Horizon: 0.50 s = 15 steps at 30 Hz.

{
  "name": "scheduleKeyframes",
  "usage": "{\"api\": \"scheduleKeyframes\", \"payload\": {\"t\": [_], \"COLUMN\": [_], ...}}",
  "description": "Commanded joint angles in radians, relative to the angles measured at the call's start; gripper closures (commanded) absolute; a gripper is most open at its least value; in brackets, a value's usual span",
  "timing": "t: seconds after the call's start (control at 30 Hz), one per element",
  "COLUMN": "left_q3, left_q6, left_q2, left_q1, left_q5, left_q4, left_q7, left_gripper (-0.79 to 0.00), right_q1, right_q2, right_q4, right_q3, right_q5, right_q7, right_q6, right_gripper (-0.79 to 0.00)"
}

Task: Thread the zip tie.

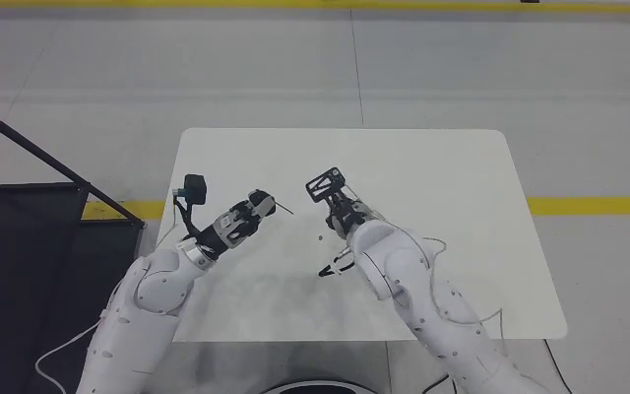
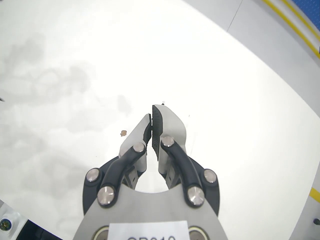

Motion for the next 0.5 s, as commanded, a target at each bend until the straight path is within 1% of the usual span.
{"api": "scheduleKeyframes", "payload": {"t": [0.0,0.07,0.13,0.2,0.33,0.4,0.47], "left_q3": [0.009,0.022,0.038,0.054,0.087,0.102,0.110], "left_q6": [0.026,0.038,0.031,0.022,0.007,-0.014,-0.010], "left_q2": [0.001,0.002,0.004,0.007,0.013,0.017,0.020], "left_q1": [-0.014,-0.031,-0.050,-0.069,-0.111,-0.132,-0.144], "left_q5": [0.038,0.064,0.086,0.102,0.127,0.150,0.153], "left_q4": [-0.019,-0.034,-0.045,-0.057,-0.080,-0.090,-0.096], "left_q7": [-0.030,-0.061,-0.112,-0.169,-0.296,-0.358,-0.392], "left_gripper": [0.000,0.000,0.000,0.000,0.000,0.000,0.000], "right_q1": [-0.074,-0.148,-0.217,-0.283,-0.398,-0.439,-0.439], "right_q2": [0.016,0.032,0.047,0.060,0.086,0.097,0.097], "right_q4": [-0.088,-0.164,-0.224,-0.267,-0.294,-0.287,-0.287], "right_q3": [0.062,0.124,0.180,0.235,0.348,0.396,0.396], "right_q5": [-0.007,-0.006,0.009,0.038,0.076,0.094,0.094], "right_q7": [-0.059,-0.124,-0.203,-0.316,-0.541,-0.641,-0.641], "right_q6": [-0.052,-0.113,-0.188,-0.293,-0.496,-0.617,-0.617], "right_gripper": [0.000,0.000,0.000,0.000,0.000,0.000,0.000]}}
